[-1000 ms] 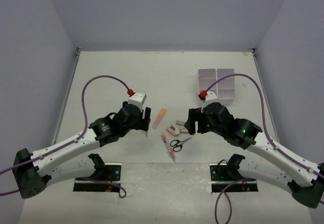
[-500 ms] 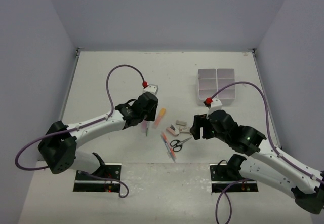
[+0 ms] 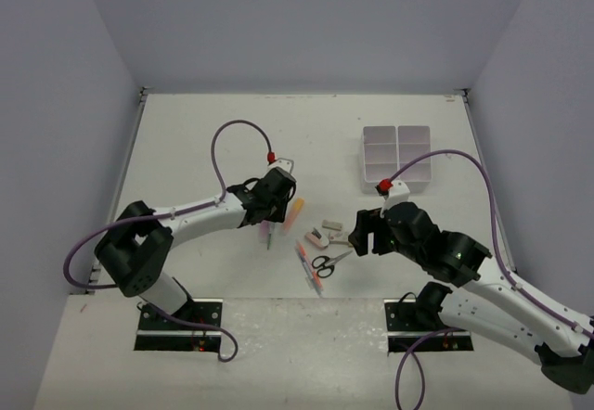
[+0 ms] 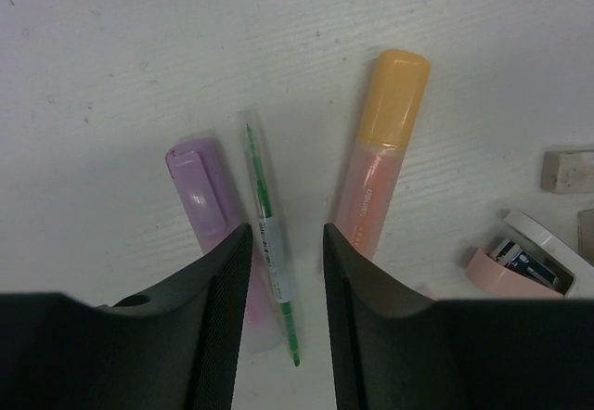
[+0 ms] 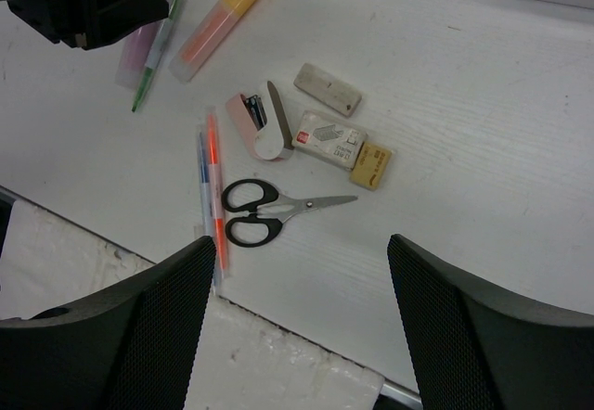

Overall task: Sort the stationery into containers
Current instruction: Pick up the pen from the center of the board.

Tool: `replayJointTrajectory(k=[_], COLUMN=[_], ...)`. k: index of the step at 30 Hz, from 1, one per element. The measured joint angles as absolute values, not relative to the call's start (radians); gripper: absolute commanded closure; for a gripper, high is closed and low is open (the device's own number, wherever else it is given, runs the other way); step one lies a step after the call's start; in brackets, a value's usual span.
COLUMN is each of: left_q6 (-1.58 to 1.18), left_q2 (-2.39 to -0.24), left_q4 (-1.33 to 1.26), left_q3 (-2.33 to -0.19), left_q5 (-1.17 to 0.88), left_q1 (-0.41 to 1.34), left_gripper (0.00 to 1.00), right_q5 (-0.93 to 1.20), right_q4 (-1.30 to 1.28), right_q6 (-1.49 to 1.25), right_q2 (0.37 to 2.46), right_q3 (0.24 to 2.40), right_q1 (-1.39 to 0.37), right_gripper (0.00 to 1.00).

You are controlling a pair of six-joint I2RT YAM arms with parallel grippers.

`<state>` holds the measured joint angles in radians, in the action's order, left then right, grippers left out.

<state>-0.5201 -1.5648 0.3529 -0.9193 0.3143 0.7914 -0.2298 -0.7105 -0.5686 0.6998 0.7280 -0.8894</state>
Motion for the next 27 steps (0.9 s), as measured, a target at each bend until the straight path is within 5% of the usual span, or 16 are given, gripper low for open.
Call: replayJointTrajectory(k=[27], left_q6=[-0.52], left_q2=[-1.617], left_q4=[0.312], left_q3=[-0.838], left_q5=[0.252], left_q1=[0.786], left_gripper=[0.72], right_q5=[-0.221], right_q4=[-0.71], right_q6=[-0.568], right_q2=[0.708], right_q3=[0.728], right_q1=[-0.889], right_gripper=[0.22])
